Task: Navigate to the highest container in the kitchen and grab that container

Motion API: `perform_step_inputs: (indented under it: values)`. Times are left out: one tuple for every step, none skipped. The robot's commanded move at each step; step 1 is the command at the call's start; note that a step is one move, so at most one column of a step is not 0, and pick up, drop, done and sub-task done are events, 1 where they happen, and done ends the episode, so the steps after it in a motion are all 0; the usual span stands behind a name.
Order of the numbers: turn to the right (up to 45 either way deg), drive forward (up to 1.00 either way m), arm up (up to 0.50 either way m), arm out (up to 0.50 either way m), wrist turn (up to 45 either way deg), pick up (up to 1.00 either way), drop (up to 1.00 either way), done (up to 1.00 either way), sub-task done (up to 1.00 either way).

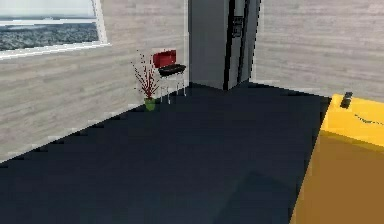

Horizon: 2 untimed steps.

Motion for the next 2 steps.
perform_step_inputs:
  values:
    - [0.0, 0.0, 0.0, 0.0, 0.0, 1.0, 0.0, 0.0, 0.0]
    - [0.0, 0.0, 0.0, 0.0, 0.0, 0.0, 0.0, 1.0, 0.0]
